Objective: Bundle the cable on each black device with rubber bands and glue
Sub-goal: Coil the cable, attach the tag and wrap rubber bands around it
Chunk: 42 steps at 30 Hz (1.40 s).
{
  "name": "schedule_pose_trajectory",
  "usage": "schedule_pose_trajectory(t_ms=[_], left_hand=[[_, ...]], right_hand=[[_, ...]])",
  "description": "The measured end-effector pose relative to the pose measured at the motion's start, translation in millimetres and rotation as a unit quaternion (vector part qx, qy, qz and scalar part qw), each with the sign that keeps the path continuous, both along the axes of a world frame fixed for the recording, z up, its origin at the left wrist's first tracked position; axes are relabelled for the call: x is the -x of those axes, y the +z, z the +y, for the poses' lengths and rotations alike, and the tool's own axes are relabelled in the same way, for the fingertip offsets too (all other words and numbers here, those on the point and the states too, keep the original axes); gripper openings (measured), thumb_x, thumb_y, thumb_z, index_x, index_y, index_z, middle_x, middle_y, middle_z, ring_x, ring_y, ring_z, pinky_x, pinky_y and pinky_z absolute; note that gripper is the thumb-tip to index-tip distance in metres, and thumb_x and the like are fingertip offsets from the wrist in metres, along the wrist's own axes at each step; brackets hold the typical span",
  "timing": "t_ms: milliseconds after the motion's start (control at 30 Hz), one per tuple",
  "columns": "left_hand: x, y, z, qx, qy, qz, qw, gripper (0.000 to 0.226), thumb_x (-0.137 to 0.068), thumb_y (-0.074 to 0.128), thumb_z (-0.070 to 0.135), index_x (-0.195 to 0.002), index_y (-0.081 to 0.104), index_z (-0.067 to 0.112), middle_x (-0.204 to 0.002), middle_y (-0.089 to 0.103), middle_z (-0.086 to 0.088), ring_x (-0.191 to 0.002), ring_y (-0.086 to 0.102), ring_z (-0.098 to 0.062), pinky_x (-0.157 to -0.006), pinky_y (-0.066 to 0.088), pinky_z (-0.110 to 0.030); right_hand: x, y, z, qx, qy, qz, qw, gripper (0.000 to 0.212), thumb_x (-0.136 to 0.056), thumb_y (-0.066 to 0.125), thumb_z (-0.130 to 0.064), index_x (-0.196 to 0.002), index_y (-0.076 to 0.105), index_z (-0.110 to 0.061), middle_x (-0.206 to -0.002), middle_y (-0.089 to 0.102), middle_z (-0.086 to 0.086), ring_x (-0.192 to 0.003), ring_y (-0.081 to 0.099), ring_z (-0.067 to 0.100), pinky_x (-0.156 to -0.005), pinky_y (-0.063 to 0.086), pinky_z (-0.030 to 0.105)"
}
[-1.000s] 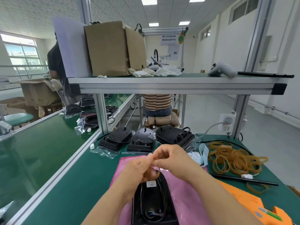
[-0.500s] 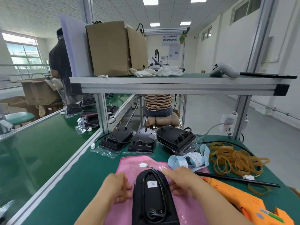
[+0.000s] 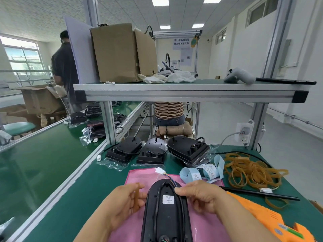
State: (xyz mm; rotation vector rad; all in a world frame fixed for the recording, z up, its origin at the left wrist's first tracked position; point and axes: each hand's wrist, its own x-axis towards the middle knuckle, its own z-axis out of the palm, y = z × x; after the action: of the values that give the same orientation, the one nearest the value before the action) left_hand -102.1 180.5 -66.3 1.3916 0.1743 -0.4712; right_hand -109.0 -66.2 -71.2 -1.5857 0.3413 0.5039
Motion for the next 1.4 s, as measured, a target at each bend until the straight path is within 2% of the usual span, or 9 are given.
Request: schedule_pose_trajectory(t_ms=[100,200,333,467,767,933,1000,1133,1400], left_hand=[[-0.6,5.3,3.4,0.042,-0.033,-0.023,0.998,0.028,-0.101,0.047,0.020,-0.120,0.061,0.005,-0.088,0.071,-0.014,-0.057,0.059,-0.015,-0.055,0.052,-0.024],[0.6,7.1,4.2,0.061,-0.057,-0.050,0.995,0.031,-0.102,0.042,0.021,-0.123,0.059,0.005,-0.091,0.071,-0.014,-0.060,0.059,-0.015,-0.058,0.052,-0.025],[3.2,5.8,3.2,0.099,-0.071,-0.075,0.990,0.034,-0.102,0.042,0.025,-0.124,0.059,0.006,-0.096,0.071,-0.015,-0.062,0.059,-0.015,-0.058,0.053,-0.026],[2.9,5.0,4.3,0.133,-0.077,-0.070,0.986,0.035,-0.101,0.043,0.027,-0.121,0.061,0.005,-0.103,0.071,-0.019,-0.063,0.061,-0.017,-0.059,0.055,-0.027],[-16.4,15.1,16.8,-0.001,0.025,-0.144,0.989,0.017,-0.095,0.058,0.004,-0.109,0.068,0.003,-0.098,0.075,-0.019,-0.048,0.059,-0.010,-0.046,0.051,-0.018],[-19.4,30.3,2.9,-0.083,-0.073,-0.236,0.965,0.036,-0.093,0.062,0.017,-0.059,0.073,0.021,-0.056,0.059,0.007,-0.043,0.039,-0.003,-0.043,0.036,-0.013],[-12.6,38.4,0.0,-0.031,-0.135,-0.250,0.958,0.018,-0.083,0.068,0.031,-0.076,0.079,0.018,-0.068,0.065,0.004,-0.055,0.056,-0.002,-0.054,0.046,-0.012],[-13.1,38.9,11.4,0.020,-0.230,-0.284,0.931,0.092,-0.059,0.081,0.063,-0.131,0.061,0.010,-0.137,0.059,-0.014,-0.127,0.057,-0.026,-0.103,0.048,-0.031],[8.8,57.9,10.9,-0.135,-0.273,-0.356,0.883,0.064,-0.080,0.071,0.053,-0.134,0.058,0.021,-0.135,0.061,-0.003,-0.131,0.053,-0.020,-0.114,0.035,-0.046]], right_hand=[[5.8,1.2,-7.6,-0.091,0.028,-0.003,0.995,0.021,-0.066,0.084,-0.019,-0.074,0.064,-0.015,-0.056,0.060,-0.002,-0.045,0.047,0.005,-0.043,0.032,0.014],[12.8,-3.6,-8.2,-0.206,0.054,-0.052,0.976,0.039,-0.057,0.089,-0.007,-0.093,0.075,-0.003,-0.090,0.073,0.014,-0.075,0.070,0.021,-0.071,0.055,0.029],[18.2,-9.5,-4.8,-0.287,0.052,-0.124,0.948,0.087,-0.041,0.098,-0.010,-0.119,0.061,0.004,-0.117,0.065,0.026,-0.097,0.068,0.033,-0.084,0.057,0.042],[23.8,-4.0,-4.0,-0.311,0.063,-0.133,0.939,0.081,-0.064,0.081,0.001,-0.137,0.049,-0.015,-0.129,0.062,0.022,-0.096,0.070,0.032,-0.082,0.059,0.042],[28.1,39.5,0.3,-0.248,0.120,-0.240,0.931,0.099,-0.062,0.078,-0.002,-0.147,0.036,-0.033,-0.135,0.058,0.022,-0.113,0.063,0.036,-0.094,0.052,0.042],[29.2,65.3,8.1,-0.239,0.185,-0.274,0.913,0.100,-0.066,0.071,0.006,-0.148,0.031,-0.033,-0.131,0.061,0.018,-0.112,0.063,0.033,-0.091,0.053,0.039],[29.4,66.4,10.6,-0.221,0.198,-0.284,0.912,0.101,-0.067,0.069,0.010,-0.150,0.027,-0.031,-0.131,0.061,0.018,-0.117,0.060,0.035,-0.097,0.050,0.040],[29.7,58.4,13.1,-0.184,0.193,-0.309,0.913,0.100,-0.072,0.062,0.018,-0.151,0.021,-0.026,-0.126,0.063,0.015,-0.121,0.058,0.034,-0.105,0.046,0.042],[30.2,72.3,3.6,0.076,0.116,-0.387,0.912,0.084,-0.070,0.077,-0.008,-0.133,0.045,-0.054,-0.109,0.065,-0.013,-0.122,0.056,0.002,-0.104,0.040,0.030]])
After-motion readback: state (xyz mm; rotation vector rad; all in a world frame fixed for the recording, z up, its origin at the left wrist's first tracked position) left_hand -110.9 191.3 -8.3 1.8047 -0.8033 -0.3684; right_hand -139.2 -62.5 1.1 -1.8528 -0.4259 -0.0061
